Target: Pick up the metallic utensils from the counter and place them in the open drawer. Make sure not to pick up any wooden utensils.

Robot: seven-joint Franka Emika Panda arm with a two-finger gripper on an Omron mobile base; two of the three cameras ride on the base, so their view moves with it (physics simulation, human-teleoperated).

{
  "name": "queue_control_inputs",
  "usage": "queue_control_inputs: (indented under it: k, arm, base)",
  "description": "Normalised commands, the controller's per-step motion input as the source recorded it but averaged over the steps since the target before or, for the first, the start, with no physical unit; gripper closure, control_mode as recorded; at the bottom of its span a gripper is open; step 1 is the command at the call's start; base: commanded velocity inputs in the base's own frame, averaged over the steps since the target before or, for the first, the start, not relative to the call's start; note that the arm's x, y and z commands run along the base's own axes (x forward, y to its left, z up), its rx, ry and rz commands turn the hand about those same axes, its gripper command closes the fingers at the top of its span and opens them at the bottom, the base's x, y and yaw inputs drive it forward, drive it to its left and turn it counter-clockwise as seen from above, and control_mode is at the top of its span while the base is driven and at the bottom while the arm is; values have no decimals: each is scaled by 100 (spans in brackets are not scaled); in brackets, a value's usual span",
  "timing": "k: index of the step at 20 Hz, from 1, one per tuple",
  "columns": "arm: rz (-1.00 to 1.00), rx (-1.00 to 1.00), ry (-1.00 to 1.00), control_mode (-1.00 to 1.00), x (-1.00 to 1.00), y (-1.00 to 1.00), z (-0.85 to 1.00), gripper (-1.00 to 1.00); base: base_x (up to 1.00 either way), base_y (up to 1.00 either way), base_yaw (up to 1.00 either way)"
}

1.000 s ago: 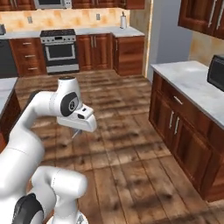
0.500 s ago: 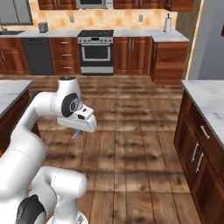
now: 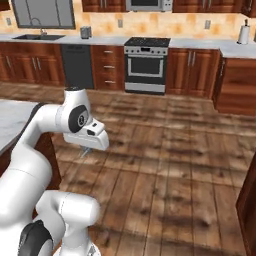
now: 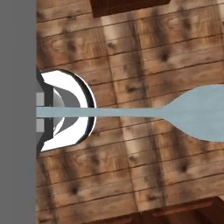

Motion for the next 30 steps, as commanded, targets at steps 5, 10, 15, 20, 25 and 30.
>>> queue_control_inputs:
  k: [5, 10, 15, 20, 25, 30]
  arm:
    - [0, 0, 0, 100, 0, 0, 0, 100]
    - [0, 0, 0, 100, 0, 0, 0, 100]
    - [0, 0, 0, 100, 0, 0, 0, 100]
    - [0, 0, 0, 100, 0, 0, 0, 100]
    - [0, 0, 0, 100, 0, 0, 0, 100]
    - [0, 0, 0, 100, 0, 0, 0, 100]
  base:
    - [100, -17, 30]
    - [100, -8, 38]
    - [100, -33, 45]
    - [100, -78, 50]
    - [100, -85, 55]
    - [100, -96, 40]
